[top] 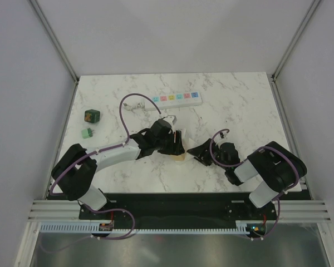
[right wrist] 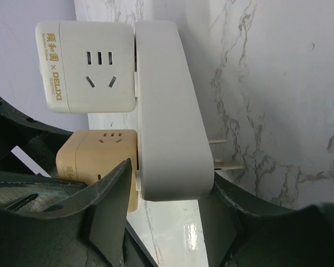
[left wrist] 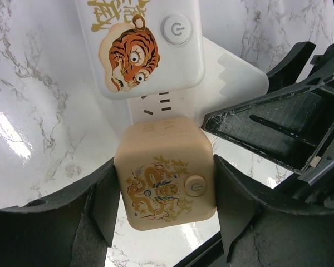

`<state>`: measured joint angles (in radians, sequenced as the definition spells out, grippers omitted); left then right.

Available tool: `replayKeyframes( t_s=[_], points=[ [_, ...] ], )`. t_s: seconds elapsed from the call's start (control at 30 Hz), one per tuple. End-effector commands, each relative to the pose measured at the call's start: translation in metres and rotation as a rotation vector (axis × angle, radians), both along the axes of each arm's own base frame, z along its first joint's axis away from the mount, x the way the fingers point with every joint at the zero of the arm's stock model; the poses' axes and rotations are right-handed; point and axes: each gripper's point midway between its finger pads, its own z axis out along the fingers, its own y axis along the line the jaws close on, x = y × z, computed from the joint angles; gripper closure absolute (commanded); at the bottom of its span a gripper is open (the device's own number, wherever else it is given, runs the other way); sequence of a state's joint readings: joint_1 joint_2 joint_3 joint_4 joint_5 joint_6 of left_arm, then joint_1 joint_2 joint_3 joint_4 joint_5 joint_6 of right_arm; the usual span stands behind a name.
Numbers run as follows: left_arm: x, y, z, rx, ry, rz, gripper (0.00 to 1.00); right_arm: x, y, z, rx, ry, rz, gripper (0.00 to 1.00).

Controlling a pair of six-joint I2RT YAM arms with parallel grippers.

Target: Pull the plug off the socket

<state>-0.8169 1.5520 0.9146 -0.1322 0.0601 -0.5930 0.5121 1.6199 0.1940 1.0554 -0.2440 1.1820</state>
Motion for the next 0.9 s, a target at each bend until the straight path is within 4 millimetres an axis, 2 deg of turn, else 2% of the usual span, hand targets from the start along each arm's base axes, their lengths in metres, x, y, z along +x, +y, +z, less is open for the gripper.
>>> replayKeyframes(
  t_s=[0.0,0.03,0.1,0.13,0.2,0.23,0.3,0.5,0.63,0.77,0.87],
  points=[
    [-0.026,-0.018,0.018,-0.095,0.047,-0.075,0.98,0.015,0.002,0.021,0.047,-0.089,-0.035,0.44],
    [-0.028,-0.019,0.019,-0.099,0.046,-0.078,0.98,0.015,0.002,0.019,0.042,-0.085,-0.034,0.54],
    [-0.029,-0.019,0.022,-0.106,0.047,-0.075,0.98,0.015,0.002,0.014,0.026,-0.077,-0.029,0.66],
    [-0.029,-0.019,0.023,-0.111,0.046,-0.073,0.98,0.014,0.003,0.010,0.018,-0.069,-0.025,0.75],
    [-0.030,-0.019,0.026,-0.121,0.045,-0.071,0.98,0.011,-0.002,-0.001,-0.020,-0.053,-0.023,0.84],
    [-0.031,-0.019,0.026,-0.125,0.047,-0.074,0.98,0.010,-0.003,-0.004,-0.034,-0.051,-0.022,0.93],
    [-0.032,-0.020,0.030,-0.144,0.045,-0.073,0.98,0.005,-0.011,-0.016,-0.082,-0.039,-0.032,1.00],
    [-0.027,-0.017,0.044,-0.206,0.001,-0.017,0.98,-0.006,-0.033,-0.042,-0.227,-0.035,-0.053,1.00],
    [-0.020,-0.011,0.063,-0.297,-0.038,0.042,0.98,-0.006,-0.039,-0.047,-0.263,-0.038,-0.061,1.00],
    [-0.018,-0.001,0.064,-0.296,-0.055,0.067,0.98,-0.004,-0.045,-0.052,-0.291,-0.030,-0.086,1.00],
    [-0.016,0.007,0.059,-0.207,-0.056,0.079,0.98,-0.002,-0.048,-0.054,-0.296,-0.029,-0.101,1.00]
  ],
)
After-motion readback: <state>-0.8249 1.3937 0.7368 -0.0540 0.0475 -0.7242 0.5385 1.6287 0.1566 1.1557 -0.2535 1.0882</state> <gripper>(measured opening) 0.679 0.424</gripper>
